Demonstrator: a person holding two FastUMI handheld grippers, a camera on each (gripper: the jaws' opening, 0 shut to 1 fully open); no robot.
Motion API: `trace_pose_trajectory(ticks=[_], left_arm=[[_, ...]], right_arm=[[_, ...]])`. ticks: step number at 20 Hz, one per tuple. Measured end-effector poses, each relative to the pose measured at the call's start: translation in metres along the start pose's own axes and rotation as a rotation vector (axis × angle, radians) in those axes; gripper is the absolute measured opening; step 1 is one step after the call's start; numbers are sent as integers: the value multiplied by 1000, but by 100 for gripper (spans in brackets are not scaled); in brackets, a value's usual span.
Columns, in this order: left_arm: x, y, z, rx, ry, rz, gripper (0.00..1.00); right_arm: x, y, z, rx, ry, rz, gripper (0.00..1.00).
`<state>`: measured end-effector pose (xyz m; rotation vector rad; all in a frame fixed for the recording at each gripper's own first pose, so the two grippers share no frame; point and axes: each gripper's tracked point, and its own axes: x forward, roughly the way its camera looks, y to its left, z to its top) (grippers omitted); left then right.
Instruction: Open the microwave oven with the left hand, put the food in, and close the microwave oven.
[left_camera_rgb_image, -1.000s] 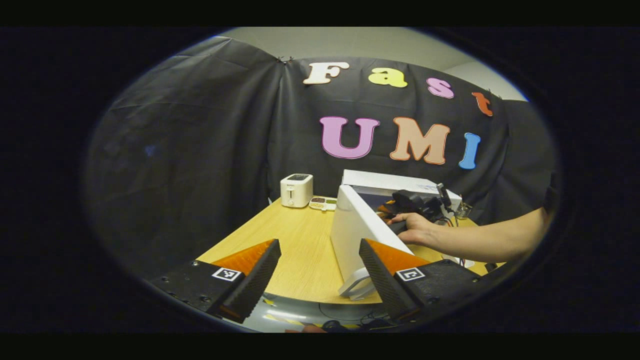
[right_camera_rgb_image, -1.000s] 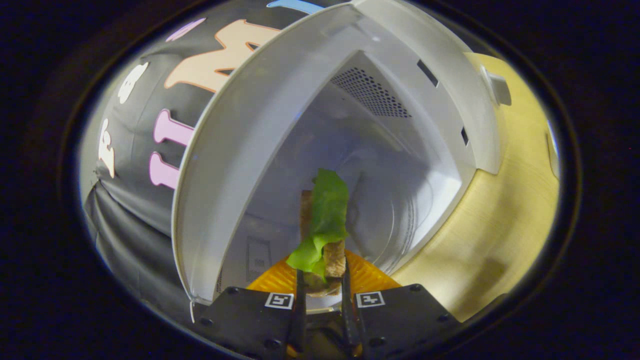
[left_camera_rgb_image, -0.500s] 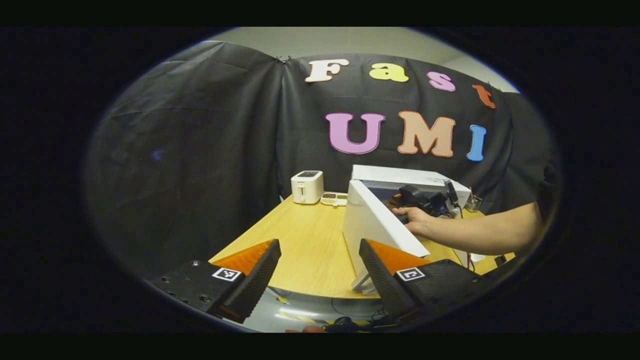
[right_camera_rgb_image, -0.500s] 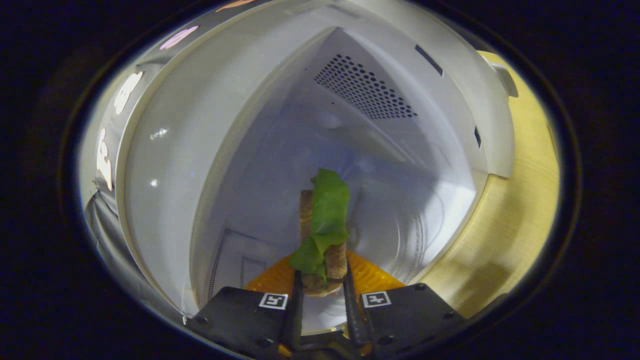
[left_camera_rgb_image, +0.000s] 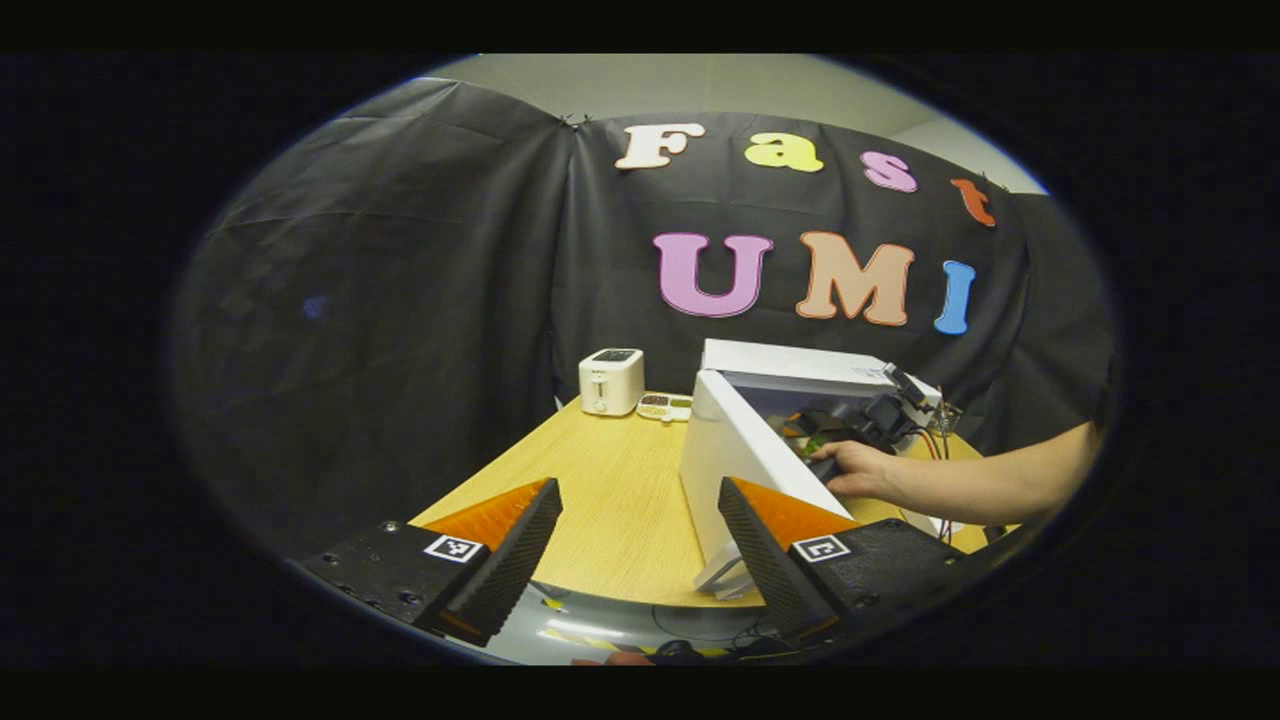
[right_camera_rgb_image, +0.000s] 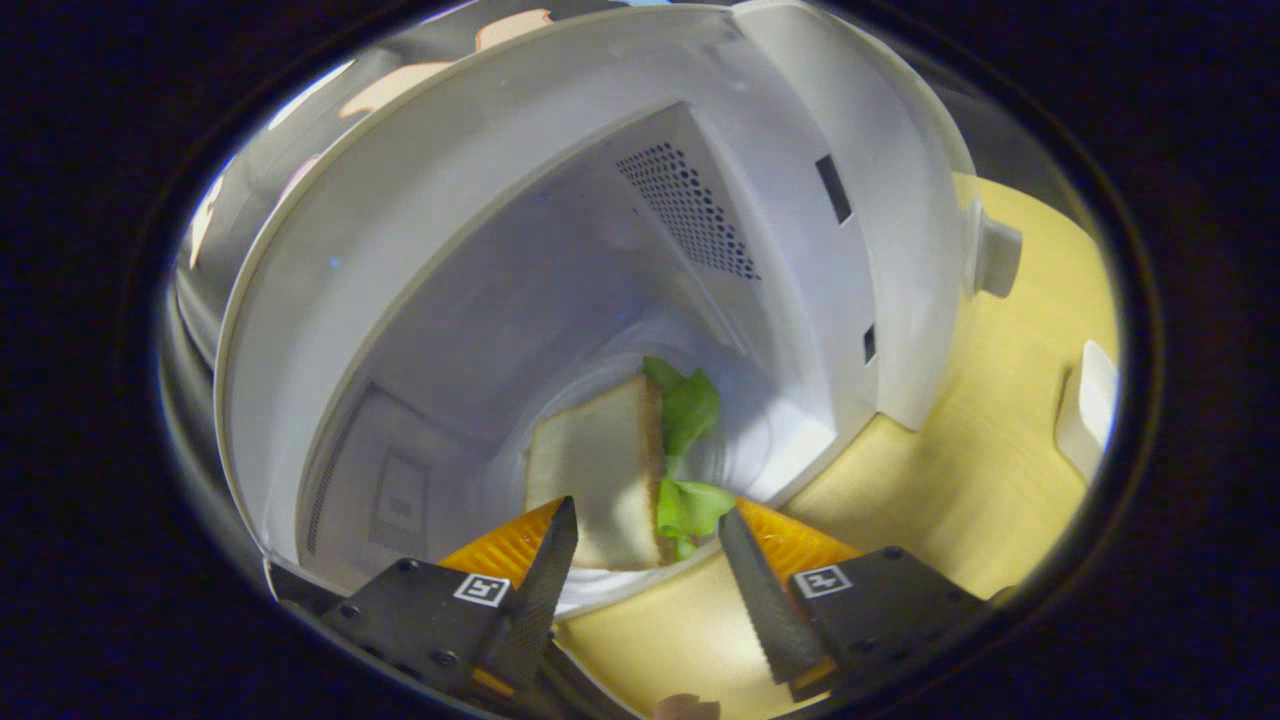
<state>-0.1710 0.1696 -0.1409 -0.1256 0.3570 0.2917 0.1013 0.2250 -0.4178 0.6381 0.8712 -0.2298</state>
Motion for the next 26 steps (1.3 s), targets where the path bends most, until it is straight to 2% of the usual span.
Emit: trace_pose_trajectory(ticks=[4,5,8,9,10,11,12,14,18,21,23,24,26], left_arm=[[6,-1,0,4,-1,-14,95],[9,1,0,9,1,-11,95],[14,7,6,19,-18,1,97],[15,9,5,29,-21,4,94],[17,12,5,41,-22,7,97],[20,15,4,51,-20,9,94],[22,19,4,56,-20,14,96],[25,21,3,51,-21,13,94],[32,28,-3,57,-16,11,97],[39,23,-7,54,-22,-21,95],[41,22,-26,78,30,-48,95],[45,22,-30,86,36,-54,98],[48,18,-39,87,58,-80,97]], right_arm=[[-19,-15,4,-109,-2,30,81],[-23,-16,3,-138,0,46,92],[-44,-23,1,-242,-6,98,92],[-54,-27,0,-287,-13,117,92],[-64,-29,2,-330,-28,140,92],[-74,-31,7,-375,-48,166,92],[-85,-31,15,-420,-82,191,92],[-104,-32,36,-524,-170,230,92],[-153,-20,95,-721,-395,280,91],[-197,-5,145,-811,-576,299,92],[-227,3,172,-863,-664,302,92],[-242,6,184,-879,-700,302,82],[-270,12,208,-895,-776,299,89]])
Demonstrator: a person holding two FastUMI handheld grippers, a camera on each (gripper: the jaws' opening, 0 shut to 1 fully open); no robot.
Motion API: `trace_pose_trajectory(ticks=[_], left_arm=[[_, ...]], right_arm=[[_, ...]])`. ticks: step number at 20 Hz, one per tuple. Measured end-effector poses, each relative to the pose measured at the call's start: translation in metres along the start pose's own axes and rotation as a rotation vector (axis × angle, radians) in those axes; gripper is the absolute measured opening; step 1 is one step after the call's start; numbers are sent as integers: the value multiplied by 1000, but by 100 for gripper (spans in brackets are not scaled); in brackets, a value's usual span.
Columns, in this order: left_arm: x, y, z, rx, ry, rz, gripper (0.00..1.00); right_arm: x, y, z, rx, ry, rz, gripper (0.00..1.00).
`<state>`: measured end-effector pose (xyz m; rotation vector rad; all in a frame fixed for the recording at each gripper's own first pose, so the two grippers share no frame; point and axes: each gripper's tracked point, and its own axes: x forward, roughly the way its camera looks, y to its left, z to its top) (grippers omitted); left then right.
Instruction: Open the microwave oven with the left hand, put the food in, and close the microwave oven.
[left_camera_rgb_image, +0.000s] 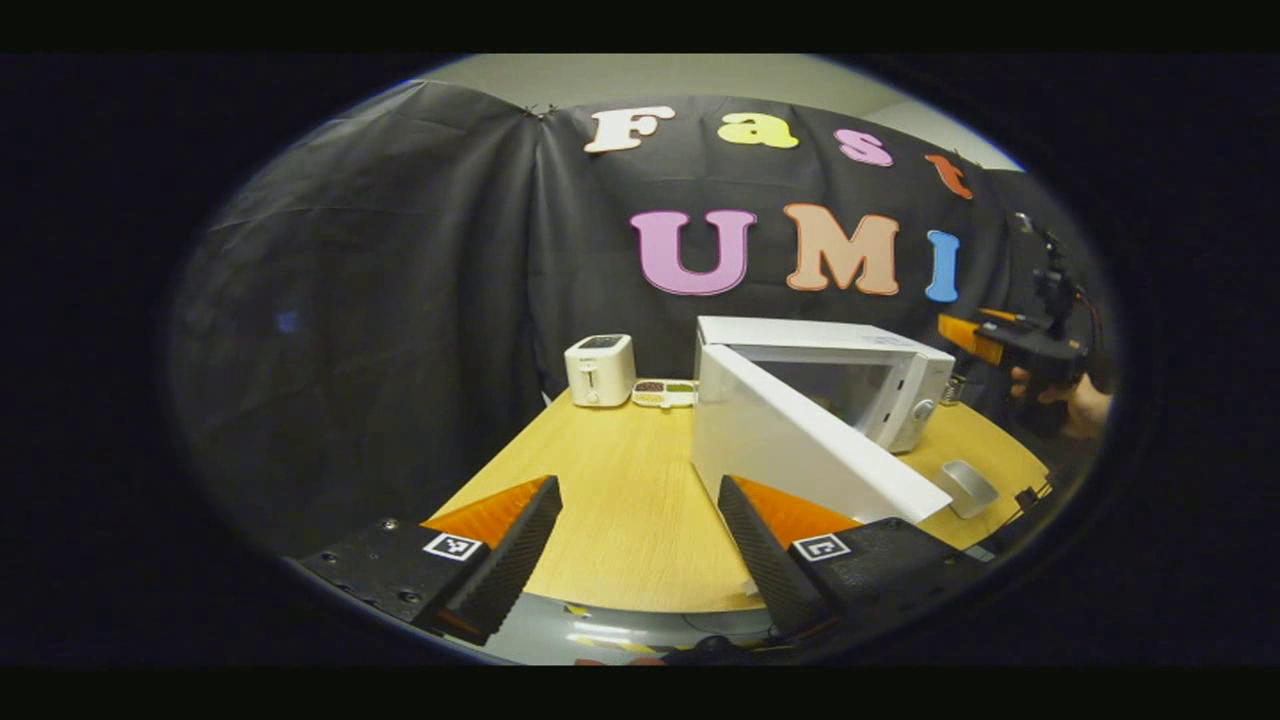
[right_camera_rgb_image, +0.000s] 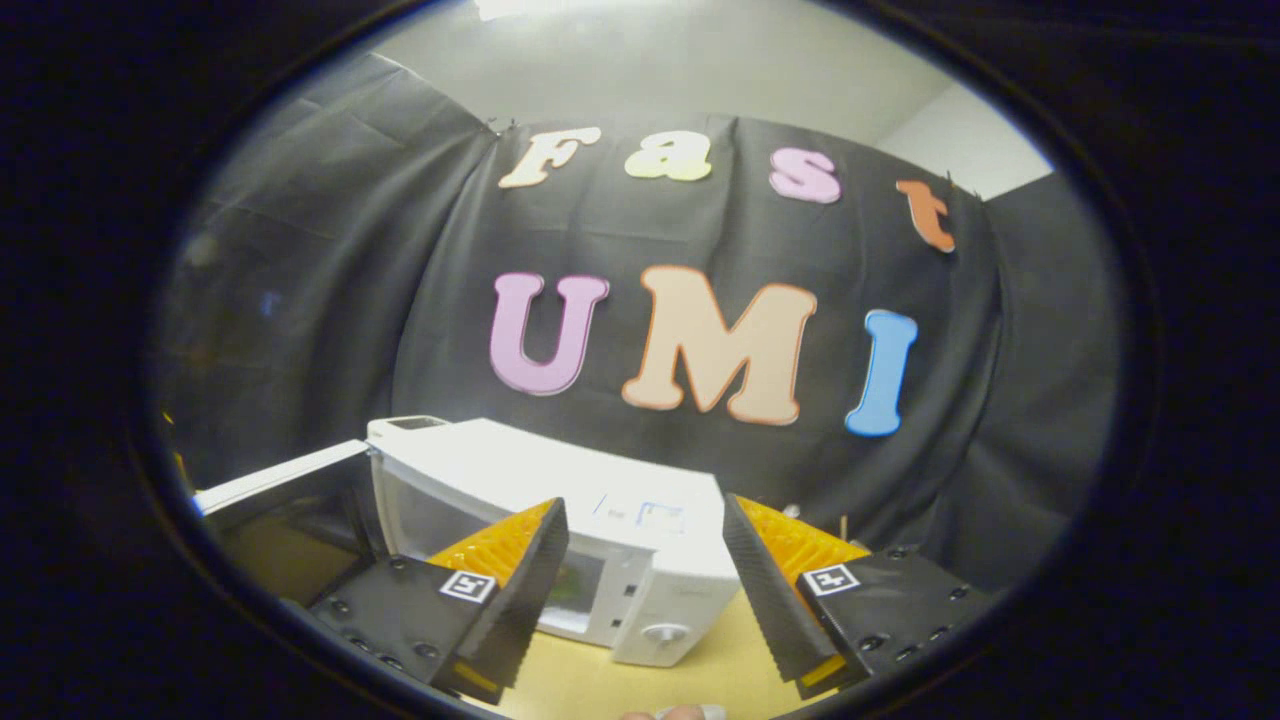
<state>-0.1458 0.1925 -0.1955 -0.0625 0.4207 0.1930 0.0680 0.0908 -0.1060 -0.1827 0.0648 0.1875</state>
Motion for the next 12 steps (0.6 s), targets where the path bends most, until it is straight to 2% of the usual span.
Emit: trace_pose_trajectory(ticks=[1,3,4,5,9,10,12], left_arm=[[2,-3,-6,2,18,-14,92],[6,5,-20,21,57,18,46],[4,5,-20,29,61,16,24],[7,-6,-24,48,71,-17,1],[16,-21,-44,169,95,-57,1],[18,-24,-51,185,116,-62,1],[18,-34,-58,185,139,-81,1]], right_arm=[[-4,-9,16,-10,-30,-14,91],[-10,-27,40,-9,-62,-50,91],[-11,-34,48,-2,-73,-63,96],[-12,-41,54,3,-84,-77,96],[-19,-53,61,0,-87,-105,96],[-19,-55,56,5,-68,-103,92],[-19,-59,52,7,-48,-105,92]])
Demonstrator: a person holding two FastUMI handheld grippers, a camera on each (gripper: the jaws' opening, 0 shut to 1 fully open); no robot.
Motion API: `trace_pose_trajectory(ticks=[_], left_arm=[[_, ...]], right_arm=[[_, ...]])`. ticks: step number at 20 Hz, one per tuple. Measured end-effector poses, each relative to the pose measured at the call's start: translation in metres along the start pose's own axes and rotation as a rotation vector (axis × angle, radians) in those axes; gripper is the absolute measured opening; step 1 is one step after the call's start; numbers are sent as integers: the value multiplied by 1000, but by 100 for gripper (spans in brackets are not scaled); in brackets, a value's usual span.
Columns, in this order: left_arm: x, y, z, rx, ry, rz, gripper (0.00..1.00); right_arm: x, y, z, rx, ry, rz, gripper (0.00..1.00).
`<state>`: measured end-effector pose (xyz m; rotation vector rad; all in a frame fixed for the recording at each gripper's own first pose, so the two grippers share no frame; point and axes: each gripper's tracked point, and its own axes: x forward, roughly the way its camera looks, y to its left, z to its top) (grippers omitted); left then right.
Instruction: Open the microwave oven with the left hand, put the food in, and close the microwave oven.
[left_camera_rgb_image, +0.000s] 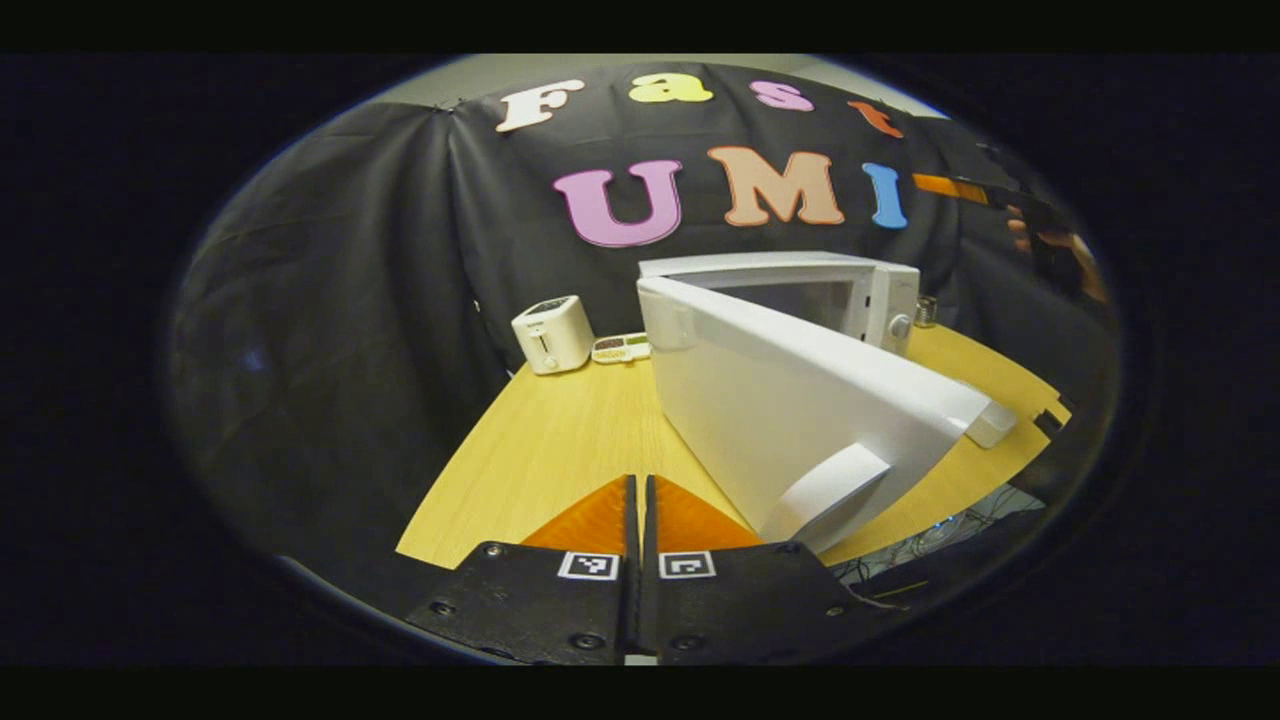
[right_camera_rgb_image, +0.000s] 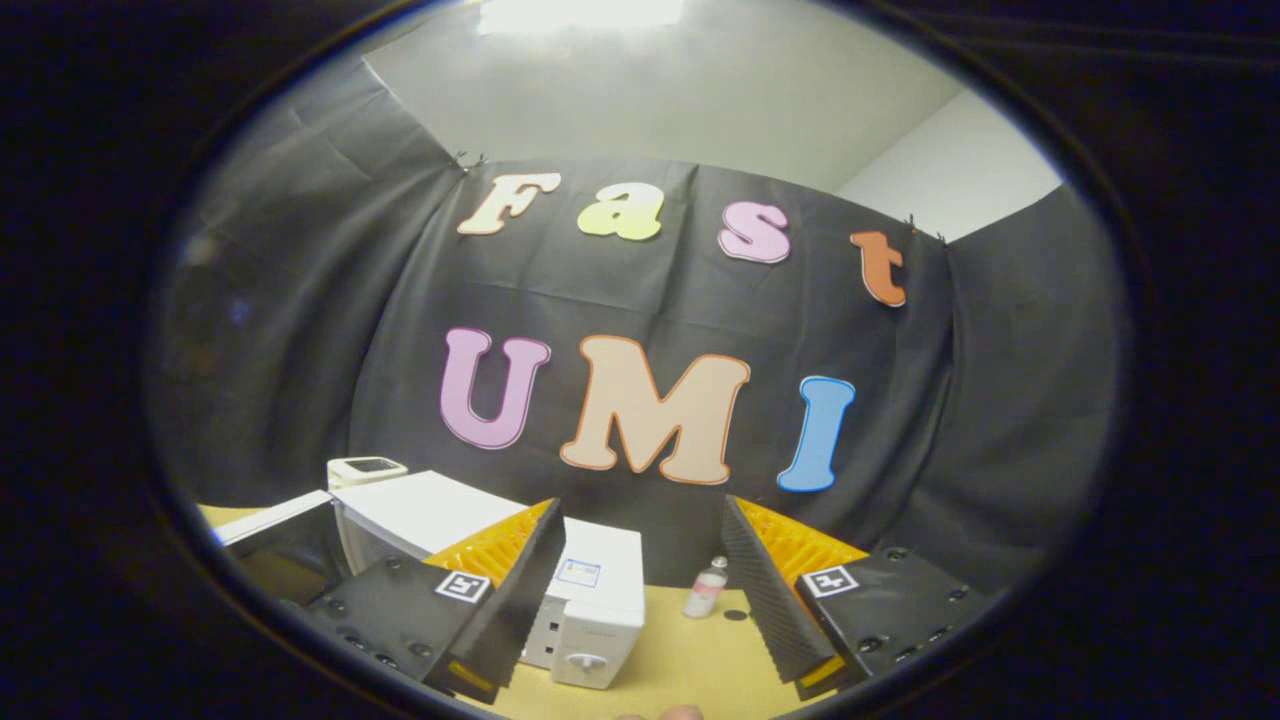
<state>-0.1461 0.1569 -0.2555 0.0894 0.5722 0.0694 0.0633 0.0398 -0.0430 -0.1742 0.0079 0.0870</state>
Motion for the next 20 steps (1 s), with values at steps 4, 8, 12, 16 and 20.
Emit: trace_pose_trajectory(ticks=[4,8,12,16,20], left_arm=[[5,-20,5,-5,-4,-53,0],[14,-34,11,20,-6,-88,1],[20,-55,23,64,-31,-145,2],[31,-73,34,82,-51,-194,0],[39,-91,47,131,-80,-236,1]], right_arm=[[-2,-1,3,-16,3,-4,92],[-5,-6,3,-28,12,-15,96],[-7,-12,5,-20,22,-33,96],[-12,-23,8,-4,27,-52,96],[-18,-39,9,-14,37,-85,96]])
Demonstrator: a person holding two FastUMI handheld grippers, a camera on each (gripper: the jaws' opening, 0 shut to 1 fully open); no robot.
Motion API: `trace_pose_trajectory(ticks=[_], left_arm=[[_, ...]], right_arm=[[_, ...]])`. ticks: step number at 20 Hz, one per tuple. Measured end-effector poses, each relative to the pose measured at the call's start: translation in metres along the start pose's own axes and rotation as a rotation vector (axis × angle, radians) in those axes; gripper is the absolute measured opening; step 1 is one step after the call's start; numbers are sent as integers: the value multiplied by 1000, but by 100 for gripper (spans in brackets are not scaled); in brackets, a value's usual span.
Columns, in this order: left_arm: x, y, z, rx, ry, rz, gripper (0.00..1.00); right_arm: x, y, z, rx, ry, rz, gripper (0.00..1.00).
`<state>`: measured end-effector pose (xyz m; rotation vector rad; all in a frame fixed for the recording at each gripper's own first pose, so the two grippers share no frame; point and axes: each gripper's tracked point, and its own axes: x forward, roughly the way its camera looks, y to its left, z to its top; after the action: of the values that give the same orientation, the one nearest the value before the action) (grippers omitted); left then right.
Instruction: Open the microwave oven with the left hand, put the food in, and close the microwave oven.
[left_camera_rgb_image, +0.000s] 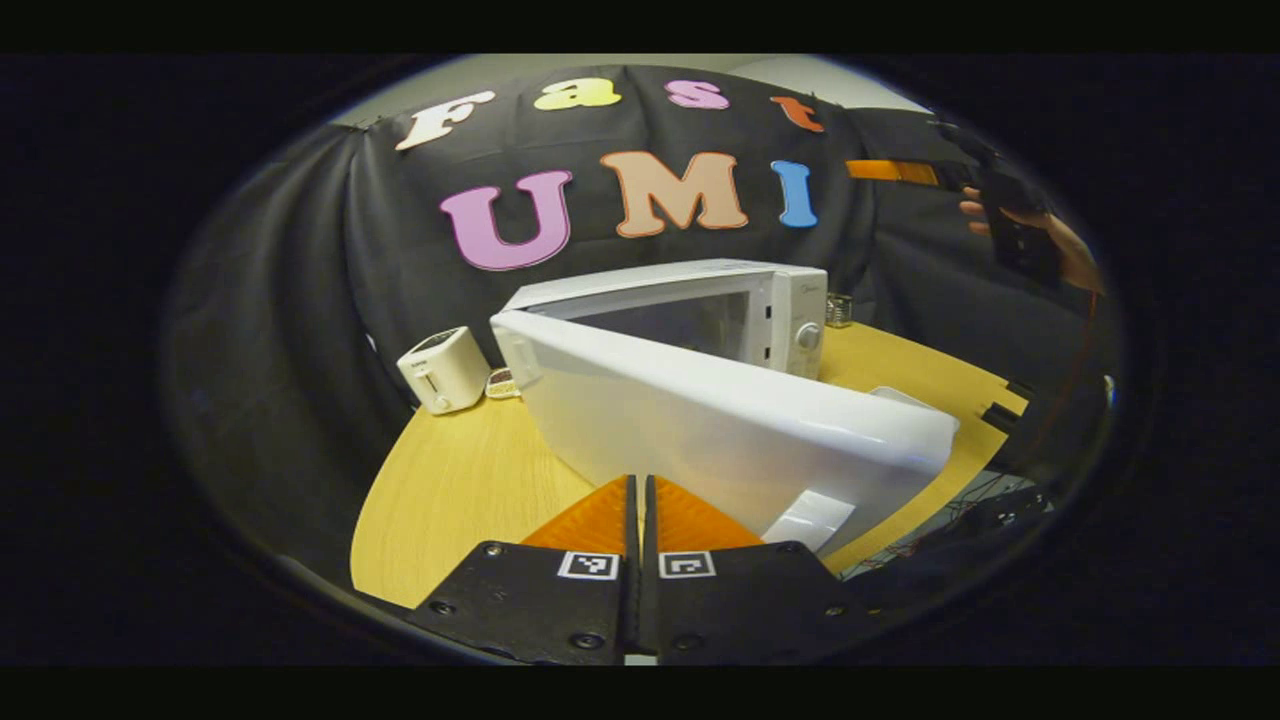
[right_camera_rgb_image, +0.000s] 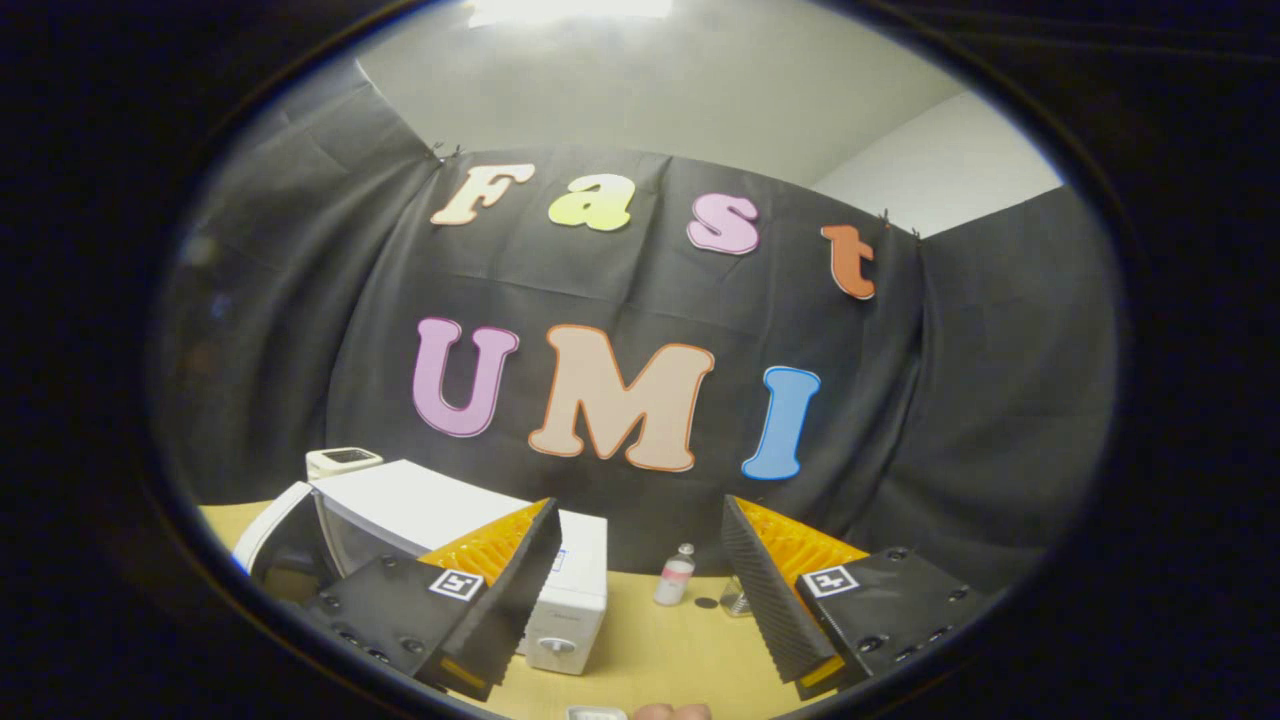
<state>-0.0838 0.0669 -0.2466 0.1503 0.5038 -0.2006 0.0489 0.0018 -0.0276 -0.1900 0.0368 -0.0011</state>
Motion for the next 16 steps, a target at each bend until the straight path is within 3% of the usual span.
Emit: trace_pose_trajectory(ticks=[9,16], left_arm=[[23,-38,15,62,-27,-102,0],[47,-64,25,46,-33,-128,0]], right_arm=[[-14,-21,2,-28,6,-30,98],[-19,-28,9,-21,-23,-34,96]])
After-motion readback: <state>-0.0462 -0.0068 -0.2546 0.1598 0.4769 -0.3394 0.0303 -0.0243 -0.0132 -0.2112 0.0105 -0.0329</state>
